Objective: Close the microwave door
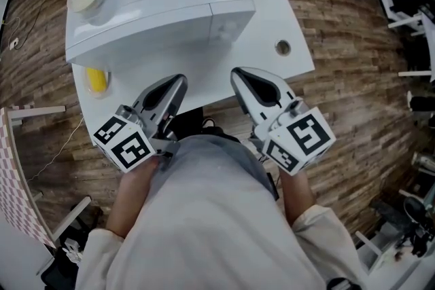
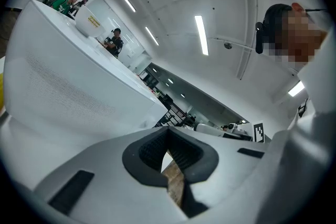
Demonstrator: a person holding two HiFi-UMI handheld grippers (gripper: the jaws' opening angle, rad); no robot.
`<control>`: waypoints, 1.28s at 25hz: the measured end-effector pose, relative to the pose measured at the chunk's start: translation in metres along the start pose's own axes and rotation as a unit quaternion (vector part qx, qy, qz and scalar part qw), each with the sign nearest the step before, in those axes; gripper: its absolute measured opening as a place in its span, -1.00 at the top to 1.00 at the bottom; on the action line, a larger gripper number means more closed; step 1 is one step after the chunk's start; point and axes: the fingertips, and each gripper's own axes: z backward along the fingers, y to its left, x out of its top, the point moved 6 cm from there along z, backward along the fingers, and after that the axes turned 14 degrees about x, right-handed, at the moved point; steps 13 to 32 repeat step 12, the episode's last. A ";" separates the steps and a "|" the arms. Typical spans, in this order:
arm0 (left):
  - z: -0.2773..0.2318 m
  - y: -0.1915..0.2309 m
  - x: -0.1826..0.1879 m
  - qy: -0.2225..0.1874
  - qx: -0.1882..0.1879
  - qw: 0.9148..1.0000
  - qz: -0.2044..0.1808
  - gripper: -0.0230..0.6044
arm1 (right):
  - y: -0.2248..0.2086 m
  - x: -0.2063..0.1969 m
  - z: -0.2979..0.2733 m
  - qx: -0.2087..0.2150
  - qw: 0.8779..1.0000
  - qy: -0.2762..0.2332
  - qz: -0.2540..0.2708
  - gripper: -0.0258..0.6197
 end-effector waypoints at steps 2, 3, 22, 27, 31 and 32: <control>0.000 0.002 0.002 0.001 0.000 1.000 0.001 0.88 | 0.000 0.000 -0.003 0.000 1.000 0.000 -0.002 0.85; 0.000 0.003 0.003 0.001 0.000 1.000 0.001 0.88 | -0.001 0.001 -0.004 0.000 1.000 0.000 -0.002 0.85; -0.003 0.002 0.010 -0.001 0.003 1.000 0.003 0.88 | -0.006 0.008 -0.007 0.002 1.000 0.004 -0.002 0.85; -0.003 0.002 0.010 -0.001 0.003 1.000 0.003 0.88 | -0.006 0.008 -0.007 0.002 1.000 0.004 -0.002 0.85; -0.003 0.002 0.010 -0.001 0.003 1.000 0.003 0.88 | -0.006 0.008 -0.007 0.002 1.000 0.004 -0.002 0.85; -0.003 0.002 0.010 -0.001 0.003 1.000 0.003 0.88 | -0.006 0.008 -0.007 0.002 1.000 0.004 -0.002 0.85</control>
